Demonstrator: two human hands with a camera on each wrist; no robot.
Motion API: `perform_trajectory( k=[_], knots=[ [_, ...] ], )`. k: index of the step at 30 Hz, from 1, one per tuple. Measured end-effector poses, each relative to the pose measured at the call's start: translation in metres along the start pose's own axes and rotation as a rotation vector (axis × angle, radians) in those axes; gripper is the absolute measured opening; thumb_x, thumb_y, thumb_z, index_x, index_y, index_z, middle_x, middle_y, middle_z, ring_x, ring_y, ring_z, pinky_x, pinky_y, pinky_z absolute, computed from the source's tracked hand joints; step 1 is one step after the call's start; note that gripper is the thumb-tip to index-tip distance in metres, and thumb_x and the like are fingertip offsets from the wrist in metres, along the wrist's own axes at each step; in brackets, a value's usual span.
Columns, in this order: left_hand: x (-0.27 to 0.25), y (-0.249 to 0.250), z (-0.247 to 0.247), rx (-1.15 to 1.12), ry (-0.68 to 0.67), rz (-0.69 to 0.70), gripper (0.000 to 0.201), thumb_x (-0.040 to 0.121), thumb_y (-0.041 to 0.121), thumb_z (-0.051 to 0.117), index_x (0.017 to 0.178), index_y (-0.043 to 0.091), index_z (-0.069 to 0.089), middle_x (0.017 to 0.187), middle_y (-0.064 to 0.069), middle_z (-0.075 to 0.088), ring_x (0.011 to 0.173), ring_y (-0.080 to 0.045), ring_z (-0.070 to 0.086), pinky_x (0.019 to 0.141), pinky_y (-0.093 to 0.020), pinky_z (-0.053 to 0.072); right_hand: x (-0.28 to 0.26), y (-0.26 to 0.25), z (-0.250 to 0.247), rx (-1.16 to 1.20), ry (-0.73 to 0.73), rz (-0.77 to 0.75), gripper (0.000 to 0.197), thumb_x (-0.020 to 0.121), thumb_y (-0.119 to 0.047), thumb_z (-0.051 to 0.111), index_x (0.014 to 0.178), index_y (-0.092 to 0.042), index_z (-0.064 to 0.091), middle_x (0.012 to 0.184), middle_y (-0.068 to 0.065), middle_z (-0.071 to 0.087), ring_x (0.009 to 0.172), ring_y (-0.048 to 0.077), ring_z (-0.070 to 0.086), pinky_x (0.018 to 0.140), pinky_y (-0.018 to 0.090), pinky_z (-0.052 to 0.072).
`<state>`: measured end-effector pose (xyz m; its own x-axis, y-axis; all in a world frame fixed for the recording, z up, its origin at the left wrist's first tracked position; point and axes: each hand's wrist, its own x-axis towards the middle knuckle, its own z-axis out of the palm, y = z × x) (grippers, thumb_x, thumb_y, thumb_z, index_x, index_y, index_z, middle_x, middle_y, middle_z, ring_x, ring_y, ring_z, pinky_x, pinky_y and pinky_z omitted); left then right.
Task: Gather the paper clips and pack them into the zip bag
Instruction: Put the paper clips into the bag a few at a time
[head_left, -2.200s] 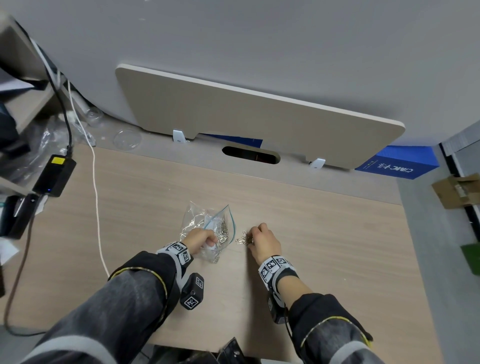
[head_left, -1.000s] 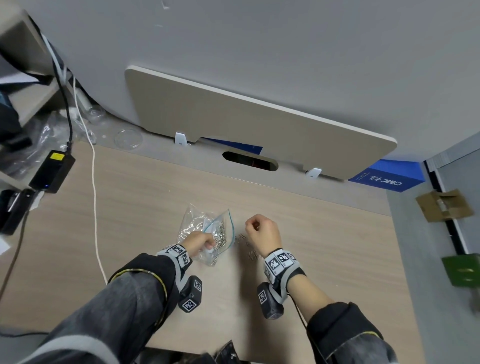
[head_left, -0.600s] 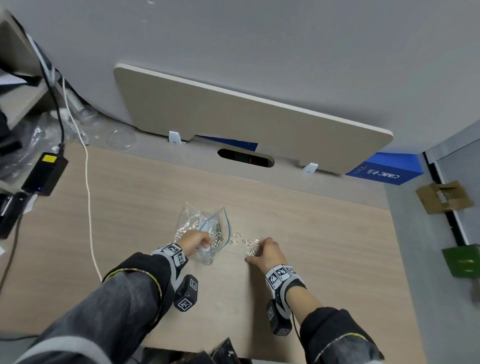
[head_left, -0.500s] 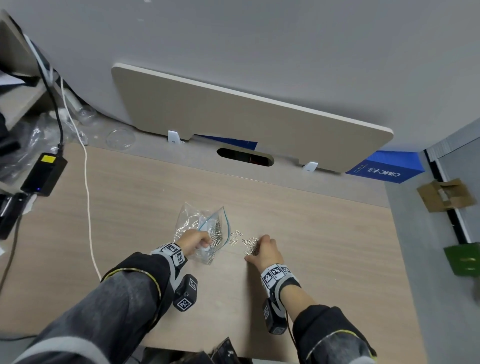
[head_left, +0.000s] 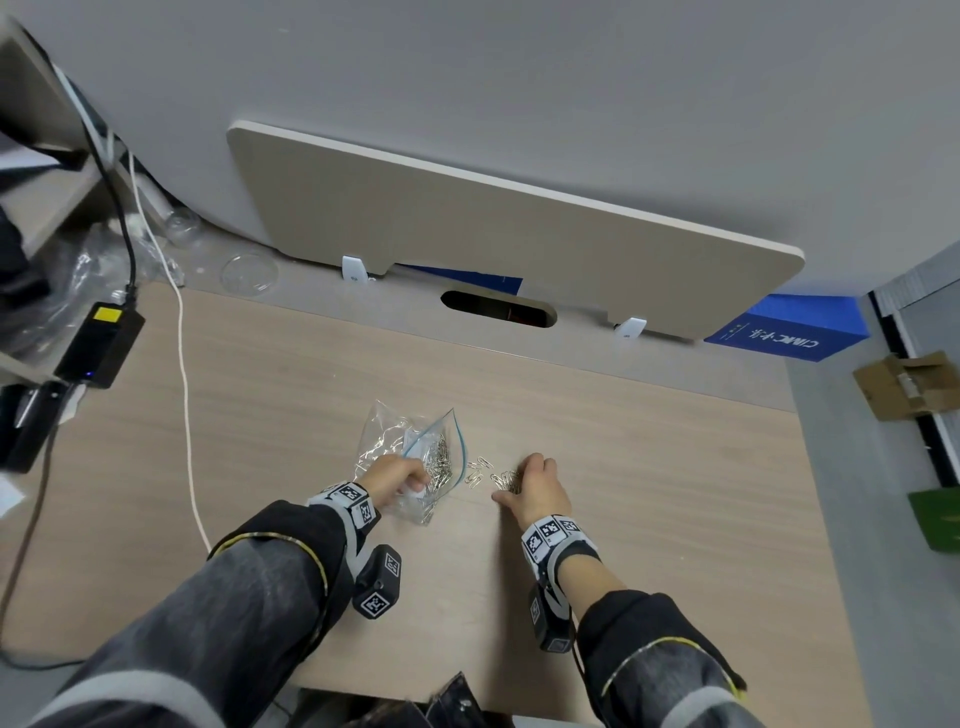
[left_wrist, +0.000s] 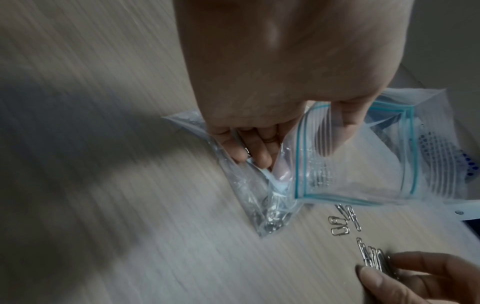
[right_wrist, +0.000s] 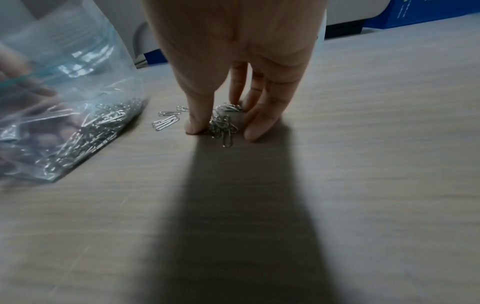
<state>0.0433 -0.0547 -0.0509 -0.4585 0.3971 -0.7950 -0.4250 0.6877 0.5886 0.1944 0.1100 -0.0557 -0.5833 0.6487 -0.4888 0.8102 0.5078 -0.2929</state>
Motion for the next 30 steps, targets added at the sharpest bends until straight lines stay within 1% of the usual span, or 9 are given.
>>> perform_trajectory(
  k=[3, 10, 16, 20, 24, 27, 28, 29, 30],
  knots=[
    [0.001, -0.001, 0.000, -0.004, 0.000, 0.004, 0.017, 0.083, 0.010, 0.056, 0.069, 0.010, 0.066, 0.068, -0.002, 0.059, 0.051, -0.011, 0.039, 0.044, -0.020, 0.027, 0.003, 0.000, 0.003, 0.038, 0.007, -0.038, 0.043, 0.082, -0.032, 0.072, 0.111, -0.009, 0.049, 0.115, 0.009, 0.051, 0.097, 0.033, 0.060, 0.082, 0.038, 0.049],
    [0.002, -0.003, -0.001, 0.000, 0.005, -0.004, 0.018, 0.082, 0.012, 0.056, 0.067, 0.011, 0.066, 0.068, -0.002, 0.059, 0.052, -0.012, 0.037, 0.044, -0.022, 0.025, 0.005, 0.004, 0.007, 0.046, 0.037, -0.078, 0.018, 0.091, -0.023, 0.062, 0.102, -0.010, 0.057, 0.111, 0.008, 0.058, 0.095, 0.030, 0.059, 0.081, 0.037, 0.048],
    [0.001, -0.001, -0.001, 0.002, -0.003, 0.000, 0.018, 0.083, 0.012, 0.055, 0.069, 0.010, 0.066, 0.068, -0.001, 0.059, 0.051, -0.012, 0.037, 0.044, -0.022, 0.025, 0.008, 0.002, 0.008, 0.017, 0.034, -0.069, 0.016, 0.094, -0.023, 0.056, 0.103, -0.009, 0.058, 0.112, 0.010, 0.059, 0.099, 0.033, 0.060, 0.079, 0.035, 0.045],
    [0.001, 0.000, 0.000, 0.004, -0.005, 0.011, 0.022, 0.085, 0.010, 0.054, 0.066, 0.011, 0.065, 0.068, -0.002, 0.058, 0.050, -0.012, 0.039, 0.043, -0.020, 0.027, 0.008, 0.001, 0.009, -0.046, 0.017, -0.075, 0.016, 0.093, -0.016, 0.052, 0.108, -0.008, 0.056, 0.116, 0.012, 0.057, 0.100, 0.037, 0.060, 0.078, 0.037, 0.046],
    [-0.001, -0.001, -0.001, 0.001, -0.006, 0.021, 0.020, 0.084, 0.010, 0.055, 0.067, 0.011, 0.065, 0.068, -0.002, 0.058, 0.050, -0.011, 0.040, 0.043, -0.019, 0.027, 0.006, 0.000, 0.013, -0.074, 0.023, -0.080, 0.017, 0.092, -0.009, 0.050, 0.109, -0.008, 0.054, 0.117, 0.012, 0.055, 0.098, 0.038, 0.061, 0.075, 0.037, 0.045],
    [-0.002, -0.001, -0.001, 0.006, -0.011, 0.032, 0.019, 0.084, 0.010, 0.054, 0.069, 0.010, 0.065, 0.069, -0.002, 0.058, 0.051, -0.011, 0.040, 0.043, -0.019, 0.028, 0.010, 0.000, 0.009, 0.016, 0.024, -0.055, 0.014, 0.093, -0.014, 0.053, 0.104, -0.008, 0.059, 0.110, 0.012, 0.059, 0.100, 0.034, 0.060, 0.078, 0.034, 0.046],
    [-0.001, -0.001, -0.001, 0.009, -0.012, 0.034, 0.019, 0.085, 0.011, 0.054, 0.069, 0.010, 0.065, 0.070, -0.001, 0.058, 0.051, -0.011, 0.041, 0.044, -0.019, 0.028, 0.013, 0.001, 0.008, 0.077, 0.025, -0.041, 0.011, 0.092, -0.015, 0.056, 0.099, -0.008, 0.060, 0.105, 0.012, 0.063, 0.096, 0.033, 0.062, 0.079, 0.034, 0.047],
    [-0.001, -0.001, -0.001, 0.012, -0.012, 0.031, 0.019, 0.085, 0.011, 0.054, 0.069, 0.011, 0.065, 0.070, -0.001, 0.059, 0.051, -0.011, 0.040, 0.043, -0.020, 0.028, 0.014, 0.002, 0.005, 0.176, 0.024, -0.009, 0.007, 0.091, -0.015, 0.059, 0.091, -0.009, 0.061, 0.095, 0.012, 0.065, 0.088, 0.032, 0.065, 0.076, 0.036, 0.052],
    [-0.001, -0.001, -0.002, 0.013, -0.012, 0.027, 0.019, 0.085, 0.012, 0.054, 0.069, 0.011, 0.065, 0.070, -0.001, 0.059, 0.050, -0.011, 0.039, 0.042, -0.020, 0.027, 0.015, 0.005, 0.004, 0.311, 0.023, 0.033, 0.008, 0.089, -0.014, 0.062, 0.083, -0.009, 0.059, 0.083, 0.011, 0.066, 0.074, 0.030, 0.067, 0.071, 0.039, 0.056]
  ],
)
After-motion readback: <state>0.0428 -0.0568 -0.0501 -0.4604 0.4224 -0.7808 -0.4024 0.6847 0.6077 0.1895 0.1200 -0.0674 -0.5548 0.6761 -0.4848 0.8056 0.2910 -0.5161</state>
